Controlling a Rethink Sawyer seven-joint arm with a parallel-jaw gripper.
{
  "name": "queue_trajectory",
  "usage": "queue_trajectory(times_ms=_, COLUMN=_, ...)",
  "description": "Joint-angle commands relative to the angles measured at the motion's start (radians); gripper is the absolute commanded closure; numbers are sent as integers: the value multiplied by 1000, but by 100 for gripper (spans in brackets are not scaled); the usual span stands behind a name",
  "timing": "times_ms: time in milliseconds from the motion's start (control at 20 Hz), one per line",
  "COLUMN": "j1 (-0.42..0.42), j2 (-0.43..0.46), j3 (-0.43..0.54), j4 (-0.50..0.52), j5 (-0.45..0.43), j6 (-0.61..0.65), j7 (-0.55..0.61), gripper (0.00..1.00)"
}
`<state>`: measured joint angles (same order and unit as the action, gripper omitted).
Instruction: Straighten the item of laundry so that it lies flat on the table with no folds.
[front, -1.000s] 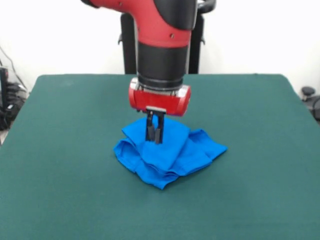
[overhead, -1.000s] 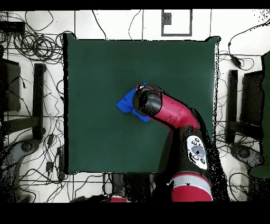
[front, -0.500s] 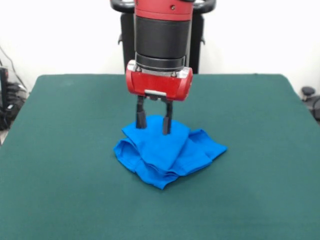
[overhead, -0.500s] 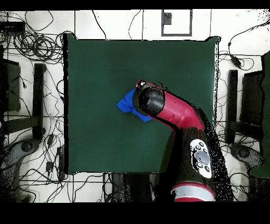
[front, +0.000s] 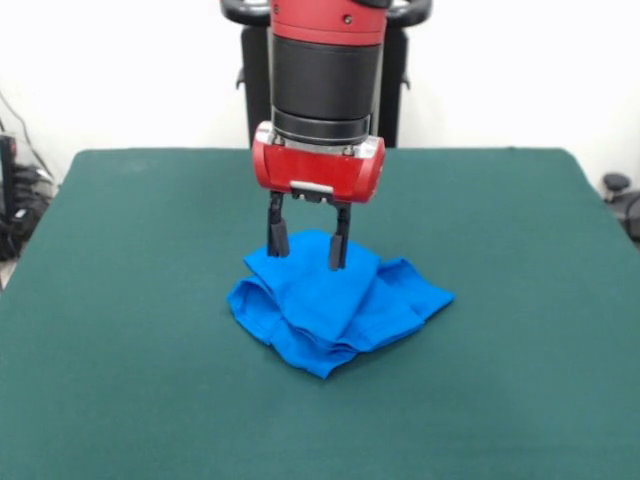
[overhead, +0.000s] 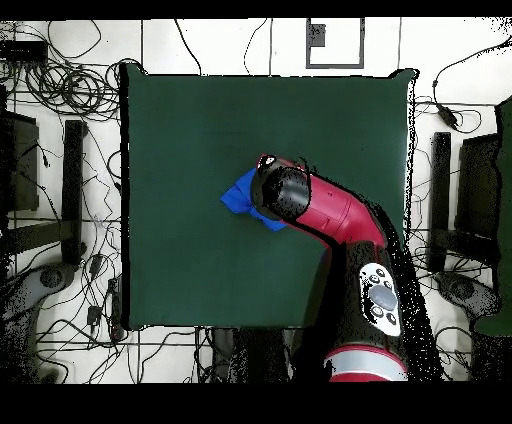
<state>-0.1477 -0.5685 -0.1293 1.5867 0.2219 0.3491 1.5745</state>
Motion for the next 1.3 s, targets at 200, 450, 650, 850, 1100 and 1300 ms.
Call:
queue_trajectory(times_ms=200, j1=3, j2=62, j3=70, j4=63, j5=-38, j6=-23, j7=142, gripper=0)
queue_trajectory(times_ms=450, j1=15, j2=85, j3=57, j4=27, j5=-34, j6=-28, j7=152, gripper=0)
queue_trajectory(times_ms=650, j1=21, j2=153, j3=52, j4=-73, j5=-5, j6=13, j7=163, gripper=0)
queue_trajectory(times_ms=850, j1=25, j2=175, j3=48, j4=-95, j5=-2, j6=5, j7=171, gripper=0)
queue_trajectory(times_ms=1100, j1=16, j2=188, j3=60, j4=-88, j5=-7, j6=-26, j7=169, gripper=0)
queue_trajectory(times_ms=1300, j1=15, j2=199, j3=60, j4=-103, j5=-11, j6=9, j7=155, gripper=0)
